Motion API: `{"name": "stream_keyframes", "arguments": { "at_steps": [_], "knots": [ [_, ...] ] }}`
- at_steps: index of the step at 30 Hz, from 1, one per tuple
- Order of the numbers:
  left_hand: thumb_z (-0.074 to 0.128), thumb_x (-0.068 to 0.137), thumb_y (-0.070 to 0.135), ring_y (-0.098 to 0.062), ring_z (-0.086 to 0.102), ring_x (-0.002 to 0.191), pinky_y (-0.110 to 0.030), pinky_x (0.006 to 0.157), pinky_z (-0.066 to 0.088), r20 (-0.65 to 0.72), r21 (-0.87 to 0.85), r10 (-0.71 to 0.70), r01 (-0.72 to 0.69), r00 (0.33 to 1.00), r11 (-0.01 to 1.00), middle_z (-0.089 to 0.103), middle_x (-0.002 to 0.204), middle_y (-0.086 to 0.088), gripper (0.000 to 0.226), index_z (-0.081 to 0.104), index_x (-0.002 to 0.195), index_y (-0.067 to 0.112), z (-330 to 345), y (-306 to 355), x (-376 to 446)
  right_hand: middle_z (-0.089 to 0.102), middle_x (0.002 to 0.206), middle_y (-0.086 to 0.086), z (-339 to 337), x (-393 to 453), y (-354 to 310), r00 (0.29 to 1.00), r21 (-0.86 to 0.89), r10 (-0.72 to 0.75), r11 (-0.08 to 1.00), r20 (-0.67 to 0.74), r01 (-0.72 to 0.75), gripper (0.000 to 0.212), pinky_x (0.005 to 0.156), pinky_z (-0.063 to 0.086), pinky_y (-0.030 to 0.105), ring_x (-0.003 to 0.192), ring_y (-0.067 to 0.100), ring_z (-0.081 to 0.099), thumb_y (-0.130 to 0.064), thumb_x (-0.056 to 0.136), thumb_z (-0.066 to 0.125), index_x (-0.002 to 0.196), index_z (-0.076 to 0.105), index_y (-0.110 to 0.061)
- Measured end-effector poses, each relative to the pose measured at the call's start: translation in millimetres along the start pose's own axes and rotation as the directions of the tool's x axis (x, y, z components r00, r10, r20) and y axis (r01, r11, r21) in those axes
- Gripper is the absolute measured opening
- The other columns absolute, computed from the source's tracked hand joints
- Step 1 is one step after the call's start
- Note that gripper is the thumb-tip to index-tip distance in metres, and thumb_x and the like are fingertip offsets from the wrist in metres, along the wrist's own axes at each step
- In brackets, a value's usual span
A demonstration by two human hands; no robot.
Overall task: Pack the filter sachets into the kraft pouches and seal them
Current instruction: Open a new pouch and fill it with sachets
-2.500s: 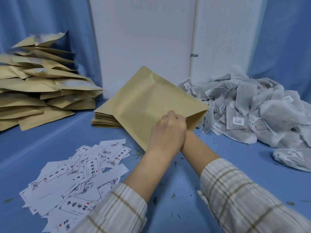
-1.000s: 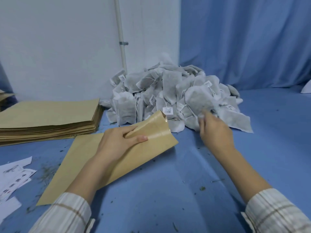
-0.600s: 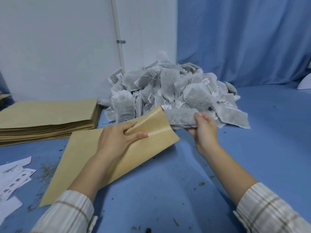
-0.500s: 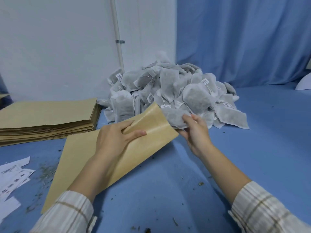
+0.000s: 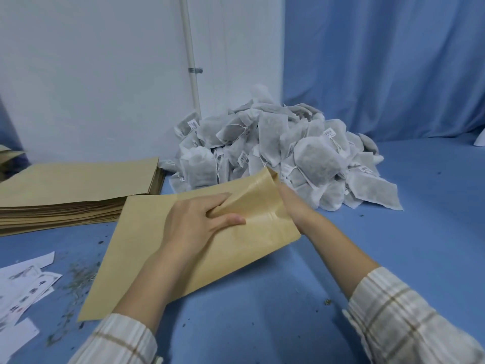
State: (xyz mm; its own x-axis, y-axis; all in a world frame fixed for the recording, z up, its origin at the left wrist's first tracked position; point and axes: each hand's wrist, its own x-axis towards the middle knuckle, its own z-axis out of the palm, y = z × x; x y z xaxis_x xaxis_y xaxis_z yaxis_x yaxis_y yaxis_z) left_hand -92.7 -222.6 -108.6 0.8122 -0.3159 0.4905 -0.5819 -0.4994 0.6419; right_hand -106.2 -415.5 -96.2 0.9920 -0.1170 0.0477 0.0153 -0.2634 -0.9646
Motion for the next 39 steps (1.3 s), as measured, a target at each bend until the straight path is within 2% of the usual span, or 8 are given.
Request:
{"name": "stream_keyframes", "arguments": {
  "at_steps": [6,10,12,15,19,26,31,39],
  "knots": [
    [0.058,0.048,0.077,0.005,0.055,0.075,-0.011,0.063,0.037,-0.073,0.038,-0.055,0.057,0.996,0.998,0.063,0.07,0.024,0.043,0.066,0.086,0.058,-16.4,-19.6,7.5,0.047,0.039,-0.019,19.5,18.0,-5.0,0.965,0.038,0.049,0.997,0.259,-0.061,0.031,0.041,0.035,0.014,0.041,-0.001,0.045,-0.007,0.096,0.04,0.07,0.049,-0.022],
    [0.056,0.053,0.076,-0.008,0.049,0.073,-0.024,0.059,0.037,-0.159,0.107,-0.079,0.097,0.984,0.99,0.058,0.066,0.005,0.046,0.064,0.087,0.045,-19.2,-26.7,7.7,0.067,0.062,-0.011,23.0,33.2,6.4,0.954,0.186,-0.121,0.967,-0.273,0.176,0.024,0.054,0.046,0.019,0.056,0.001,0.059,-0.016,0.087,0.057,0.072,0.071,-0.027],
    [0.054,0.054,0.077,-0.008,0.05,0.071,-0.026,0.054,0.034,-0.19,0.165,-0.119,0.151,0.975,0.975,0.055,0.06,0.003,0.047,0.067,0.081,0.041,-19.8,-28.6,7.7,0.07,0.085,-0.002,16.9,46.9,23.7,0.833,-0.092,-0.177,0.984,-0.524,0.152,0.013,0.071,0.048,0.027,0.078,0.008,0.062,-0.023,0.087,0.056,0.091,0.068,-0.024],
    [0.049,0.056,0.077,-0.008,0.049,0.062,-0.025,0.05,0.029,-0.203,0.221,-0.146,0.191,0.968,0.956,0.05,0.054,0.007,0.045,0.066,0.076,0.041,-18.7,-29.7,7.1,0.057,0.12,0.01,11.3,67.6,47.2,0.858,-0.49,-0.2,0.869,-0.473,-0.068,0.046,0.097,0.04,0.038,0.114,0.026,0.049,-0.04,0.084,0.059,0.125,0.053,-0.019],
    [0.054,0.057,0.075,-0.004,0.05,0.064,-0.022,0.053,0.031,-0.201,0.197,-0.166,0.206,0.966,0.958,0.052,0.055,0.011,0.044,0.068,0.086,0.045,-16.9,-31.4,7.1,0.051,0.129,0.014,21.5,87.1,53.7,0.825,-0.558,-0.169,0.805,-0.54,-0.2,0.081,0.1,0.035,0.037,0.12,0.031,0.044,-0.057,0.077,0.063,0.136,0.036,-0.009],
    [0.066,0.062,0.068,0.001,0.052,0.066,-0.014,0.052,0.033,-0.218,0.142,-0.205,0.239,0.954,0.961,0.056,0.06,0.018,0.033,0.067,0.088,0.048,-19.4,-40.3,8.2,0.06,0.11,0.01,11.7,84.8,54.7,0.726,-0.409,-0.238,0.91,-0.645,-0.064,0.053,0.084,0.044,0.037,0.104,0.028,0.053,-0.025,0.076,0.063,0.125,0.046,-0.014],
    [0.068,0.063,0.067,-0.001,0.053,0.065,-0.021,0.052,0.034,-0.239,0.143,-0.228,0.267,0.944,0.953,0.058,0.058,0.01,0.033,0.069,0.088,0.046,-23.3,-44.4,11.3,0.064,0.105,-0.006,-19.6,63.1,34.5,0.865,-0.02,-0.324,0.939,-0.383,0.343,0.052,0.078,0.048,0.014,0.088,-0.001,0.058,0.006,0.07,0.066,0.107,0.066,-0.029],
    [0.056,0.051,0.077,-0.008,0.053,0.071,-0.025,0.059,0.04,-0.198,0.116,-0.142,0.167,0.97,0.979,0.061,0.064,0.003,0.044,0.063,0.085,0.05,-23.5,-39.6,9.5,0.069,0.092,-0.007,-41.2,37.9,-9.2,0.915,-0.307,-0.404,0.872,-0.009,0.382,0.046,0.07,0.047,0.016,0.077,0.002,0.056,0.009,0.062,0.072,0.089,0.067,-0.028]
  ]
}}
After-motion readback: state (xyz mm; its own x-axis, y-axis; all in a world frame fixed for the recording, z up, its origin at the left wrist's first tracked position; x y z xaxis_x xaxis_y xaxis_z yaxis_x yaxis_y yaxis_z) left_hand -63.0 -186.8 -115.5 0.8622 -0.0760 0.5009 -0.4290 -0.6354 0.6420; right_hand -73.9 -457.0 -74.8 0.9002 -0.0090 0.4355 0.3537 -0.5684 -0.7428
